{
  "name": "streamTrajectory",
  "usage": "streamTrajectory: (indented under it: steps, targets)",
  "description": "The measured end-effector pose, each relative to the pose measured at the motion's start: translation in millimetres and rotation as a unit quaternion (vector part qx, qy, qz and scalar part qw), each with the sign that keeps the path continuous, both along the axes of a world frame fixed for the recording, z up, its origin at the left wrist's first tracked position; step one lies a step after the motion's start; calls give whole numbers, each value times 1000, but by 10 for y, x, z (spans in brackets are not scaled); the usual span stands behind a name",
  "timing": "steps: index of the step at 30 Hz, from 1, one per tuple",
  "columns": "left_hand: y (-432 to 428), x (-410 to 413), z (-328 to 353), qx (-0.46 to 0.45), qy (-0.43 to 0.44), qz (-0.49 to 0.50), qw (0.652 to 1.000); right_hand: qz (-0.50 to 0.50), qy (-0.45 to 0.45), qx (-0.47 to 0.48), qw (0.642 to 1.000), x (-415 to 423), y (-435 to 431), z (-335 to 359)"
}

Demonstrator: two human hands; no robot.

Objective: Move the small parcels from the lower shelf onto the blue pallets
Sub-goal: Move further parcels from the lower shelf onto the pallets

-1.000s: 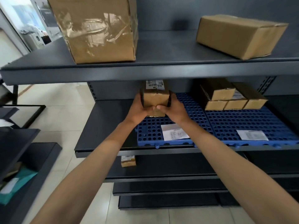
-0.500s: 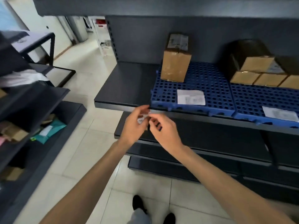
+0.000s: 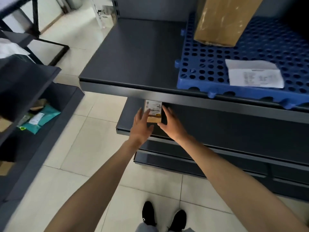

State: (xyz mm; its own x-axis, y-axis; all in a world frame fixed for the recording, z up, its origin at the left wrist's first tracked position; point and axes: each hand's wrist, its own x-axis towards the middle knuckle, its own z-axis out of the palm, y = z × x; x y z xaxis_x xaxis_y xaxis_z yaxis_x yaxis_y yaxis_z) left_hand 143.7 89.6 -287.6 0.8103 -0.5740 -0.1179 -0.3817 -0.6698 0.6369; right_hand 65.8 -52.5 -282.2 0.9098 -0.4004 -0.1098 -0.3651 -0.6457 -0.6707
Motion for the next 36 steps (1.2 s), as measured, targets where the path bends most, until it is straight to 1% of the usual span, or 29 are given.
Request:
streamTrajectory:
  steps: [3,6,8,10,12,15,18,21,22,24,27,36]
  targets:
    - [-143,257,-154,-13,-24,-17,999,-5,7,5,1000,222,-36,-234]
    - [-154,398,-265,-38,-10,-34,999,11,-15,5,1000,295,-6,-356]
    - [-117,371,-283,-52,-10,-45,998,8,-32,-6,999,247,64,-362]
    - [-7,220,-250,-66,2,-29,997,-5,-28,-11,1000,107,200,-289]
    - [186,-4,-140,-79,5,-30,996,-19,-11,-4,1000,-115,371,-134]
    - [518,-383,68,-88,-17,-61,994,-14,5,9,1000,-516,606,176]
    - [673,-816,365,-82,2,-28,996,-6,56,28,998,-891,776,501]
    - [670,-1272,670,-94,37,-19,995,-9,77,5,997,-1261,787,797]
    - [634,-1411,777,-100,51,-16,994,-11,65,15,998,-1391,753,906]
    - [512,-1686,977,-95,51,-10,994,-13,32,30,999,-1688,645,1094]
    - [300,-2069,1198,-109,74,-36,991,-29,7,8,1000,-2113,453,1291]
    - [-346,-3632,1988,-160,-7,-69,985,-41,-75,-54,995,-3807,-225,2063]
